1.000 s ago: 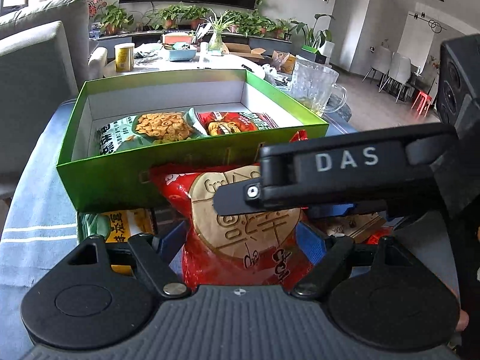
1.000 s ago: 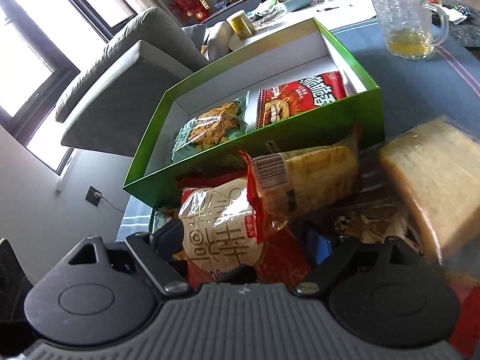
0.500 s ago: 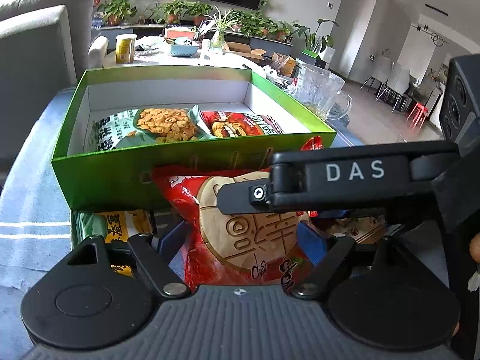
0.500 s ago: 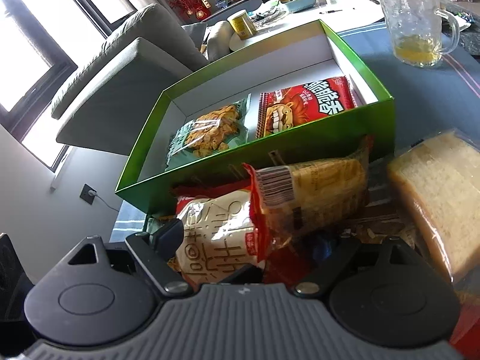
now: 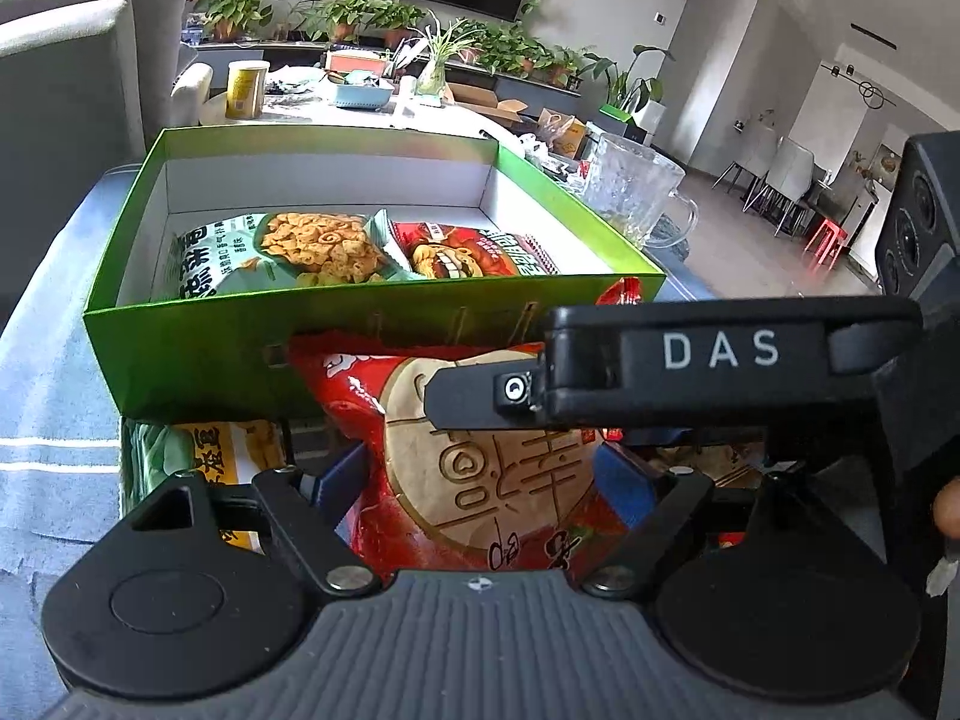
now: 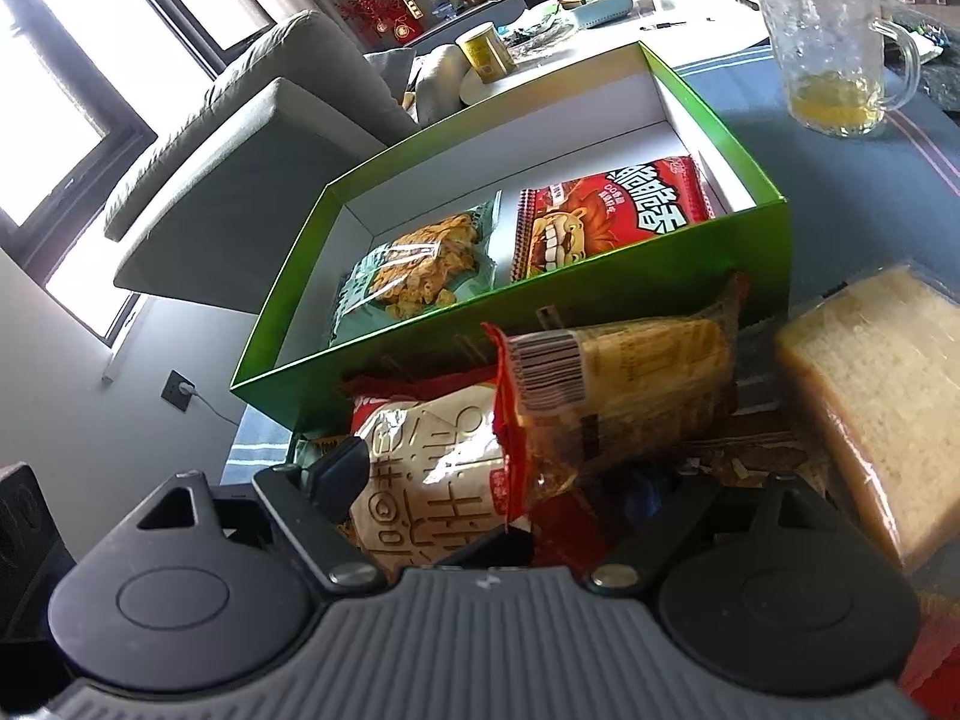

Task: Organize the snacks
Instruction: 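Grasp the red bag with the round cracker print with the right tool, then lift the cracker bag and lower it into the green box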

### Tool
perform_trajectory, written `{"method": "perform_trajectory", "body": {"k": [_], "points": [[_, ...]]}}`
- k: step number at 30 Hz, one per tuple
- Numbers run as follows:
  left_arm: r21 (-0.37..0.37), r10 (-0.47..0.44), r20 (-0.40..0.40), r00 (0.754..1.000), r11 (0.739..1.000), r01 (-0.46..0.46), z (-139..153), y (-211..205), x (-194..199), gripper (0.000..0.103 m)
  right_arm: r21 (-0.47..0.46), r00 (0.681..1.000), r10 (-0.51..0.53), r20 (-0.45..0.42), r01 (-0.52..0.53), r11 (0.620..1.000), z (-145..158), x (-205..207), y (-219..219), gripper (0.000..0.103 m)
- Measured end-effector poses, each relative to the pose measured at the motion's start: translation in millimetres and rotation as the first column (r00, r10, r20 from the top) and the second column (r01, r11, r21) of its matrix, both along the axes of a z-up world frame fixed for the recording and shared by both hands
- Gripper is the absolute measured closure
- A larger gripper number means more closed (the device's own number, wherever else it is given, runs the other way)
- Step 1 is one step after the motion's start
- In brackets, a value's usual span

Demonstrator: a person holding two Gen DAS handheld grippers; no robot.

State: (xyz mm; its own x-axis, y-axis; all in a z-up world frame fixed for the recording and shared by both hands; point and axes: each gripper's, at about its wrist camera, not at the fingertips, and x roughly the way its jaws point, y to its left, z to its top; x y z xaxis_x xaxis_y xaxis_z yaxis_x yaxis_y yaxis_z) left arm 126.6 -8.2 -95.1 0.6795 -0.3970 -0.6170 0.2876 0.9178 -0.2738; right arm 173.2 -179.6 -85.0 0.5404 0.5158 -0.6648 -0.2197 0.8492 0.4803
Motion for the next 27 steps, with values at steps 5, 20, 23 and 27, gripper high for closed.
{"method": "perform_trajectory", "body": {"k": [5,20,23,27], "points": [[-0.015,0.001,-0.011,1.000,1.000,-0.001,-1.0,-1.4,7.5,0.022,-0.016,1.000,-0.007,-0.001,0.007,1.000,1.0,3.1,2.8,0.024],[-0.032,-0.019,0.092,0.996,0.999,0.022,32.0,-5.7,-28.4,0.022,0.081,0.994,0.097,0.045,-0.100,0.992,22.8,-19.1,-1.7,0.034],[-0.023,-0.020,0.138,0.990,0.999,0.024,43.3,-7.5,-35.7,0.022,0.099,0.991,0.099,0.086,-0.107,0.989,34.8,-24.8,-3.0,0.034],[-0.014,-0.025,0.179,0.984,1.000,0.028,52.8,-10.0,-42.8,0.022,0.121,0.986,0.102,0.129,-0.118,0.986,43.3,-30.6,-7.3,0.034]]}}
